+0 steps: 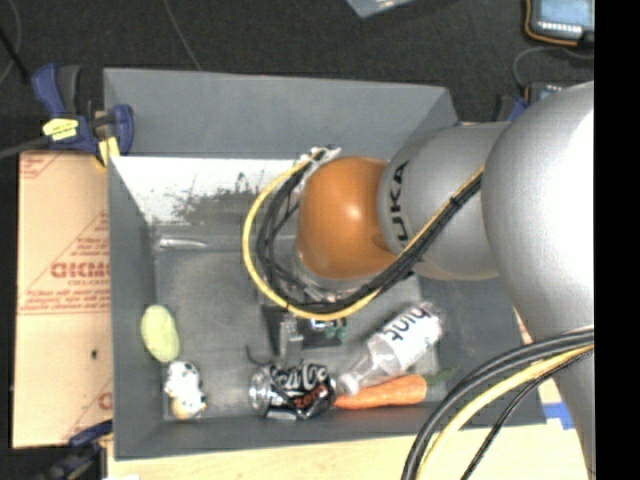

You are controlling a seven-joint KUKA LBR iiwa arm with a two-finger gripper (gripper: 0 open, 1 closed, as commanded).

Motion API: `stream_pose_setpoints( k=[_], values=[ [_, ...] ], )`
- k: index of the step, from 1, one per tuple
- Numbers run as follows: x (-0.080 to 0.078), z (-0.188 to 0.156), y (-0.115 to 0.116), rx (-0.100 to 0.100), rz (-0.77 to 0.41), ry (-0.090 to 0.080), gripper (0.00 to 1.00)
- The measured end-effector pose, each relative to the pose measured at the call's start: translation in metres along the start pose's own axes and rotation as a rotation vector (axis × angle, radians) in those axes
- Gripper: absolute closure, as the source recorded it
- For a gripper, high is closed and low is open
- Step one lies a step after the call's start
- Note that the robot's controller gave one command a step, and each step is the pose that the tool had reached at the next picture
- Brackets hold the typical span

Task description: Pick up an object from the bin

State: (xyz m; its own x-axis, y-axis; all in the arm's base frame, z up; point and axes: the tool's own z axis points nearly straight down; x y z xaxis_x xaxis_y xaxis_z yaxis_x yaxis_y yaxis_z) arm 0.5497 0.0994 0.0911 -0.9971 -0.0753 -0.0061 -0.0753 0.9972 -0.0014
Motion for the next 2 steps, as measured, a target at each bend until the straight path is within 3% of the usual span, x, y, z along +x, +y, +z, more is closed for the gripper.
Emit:
stream_pose_setpoints(
  k=[1, 2],
  values=[
    [0.005, 0.01, -0.009, -0.008, 0.055, -0.004, 0.0],
    [0.003, 0.011, -0.048, -0.003, 0.121, -0.004, 0.0]
  ],
)
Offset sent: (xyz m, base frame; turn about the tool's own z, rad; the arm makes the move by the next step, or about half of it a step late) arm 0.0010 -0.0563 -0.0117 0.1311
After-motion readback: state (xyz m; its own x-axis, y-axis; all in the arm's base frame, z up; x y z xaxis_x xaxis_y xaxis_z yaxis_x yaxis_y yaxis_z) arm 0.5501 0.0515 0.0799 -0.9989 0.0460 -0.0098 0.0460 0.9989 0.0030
